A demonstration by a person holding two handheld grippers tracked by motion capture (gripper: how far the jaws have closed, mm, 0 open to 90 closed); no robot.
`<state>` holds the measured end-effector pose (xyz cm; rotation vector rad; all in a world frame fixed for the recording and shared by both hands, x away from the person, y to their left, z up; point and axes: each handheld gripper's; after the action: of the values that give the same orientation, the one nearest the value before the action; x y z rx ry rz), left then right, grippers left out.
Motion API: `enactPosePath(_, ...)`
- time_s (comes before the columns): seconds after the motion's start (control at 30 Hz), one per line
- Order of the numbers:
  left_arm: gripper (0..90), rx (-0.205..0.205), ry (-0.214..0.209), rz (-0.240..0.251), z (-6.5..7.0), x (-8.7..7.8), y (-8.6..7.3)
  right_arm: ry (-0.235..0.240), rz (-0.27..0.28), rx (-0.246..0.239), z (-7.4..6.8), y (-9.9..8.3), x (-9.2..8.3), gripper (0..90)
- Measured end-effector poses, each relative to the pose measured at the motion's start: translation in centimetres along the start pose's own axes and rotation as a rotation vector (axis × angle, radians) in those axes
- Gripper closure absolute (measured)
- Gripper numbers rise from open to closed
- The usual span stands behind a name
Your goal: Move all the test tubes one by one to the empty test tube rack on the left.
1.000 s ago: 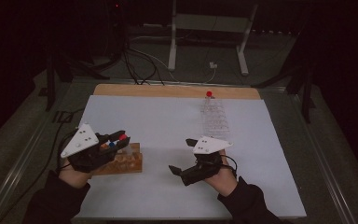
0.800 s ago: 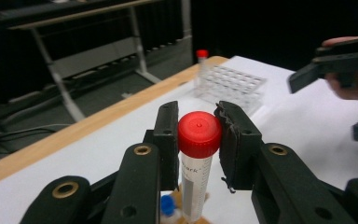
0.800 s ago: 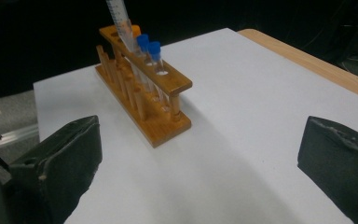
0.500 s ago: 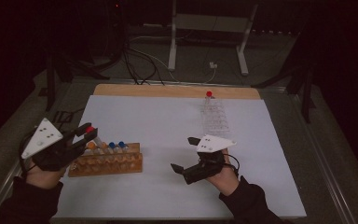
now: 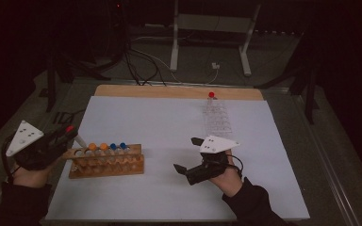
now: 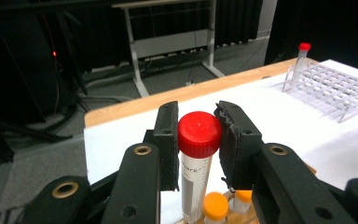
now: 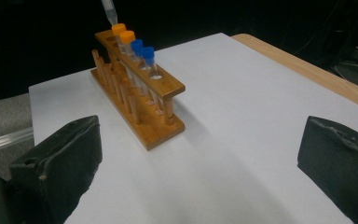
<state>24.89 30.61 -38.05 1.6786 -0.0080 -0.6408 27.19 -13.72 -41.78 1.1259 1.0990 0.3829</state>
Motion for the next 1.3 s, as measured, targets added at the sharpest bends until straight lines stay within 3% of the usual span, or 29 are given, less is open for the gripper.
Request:
enactPosePath(0.23, 71.7, -0.019, 0.006, -0.041, -0.1, 1.1, -1.4, -0.003, 0.004, -0.001, 0.0, 0.1, -0.1, 0.0)
enactPosePath(0.33, 71.7, -0.039, -0.002, -0.035, 0.0, 1.2, -2.0, -0.001, 0.009, 0.003, 0.1, 0.0, -0.2, 0.0)
enactPosePath(0.6, 71.7, -0.027, -0.006, -0.095, 0.5, 2.2, -3.4, 0.002, 0.015, 0.006, 0.1, 0.0, -0.4, 0.0)
enactPosePath(1.3, 71.5, -0.054, -0.04, -0.209, 0.1, 4.1, -5.2, -0.001, 0.031, 0.014, 0.5, 0.2, -0.9, 0.0)
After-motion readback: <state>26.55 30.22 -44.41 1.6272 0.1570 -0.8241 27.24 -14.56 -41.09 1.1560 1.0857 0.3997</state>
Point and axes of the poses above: each handheld gripper's, and its own axes: x roughly forward along the jaws, y roughly out of its top, z roughly to its right, and after that the axes turned 6 degrees about -z, right-handed
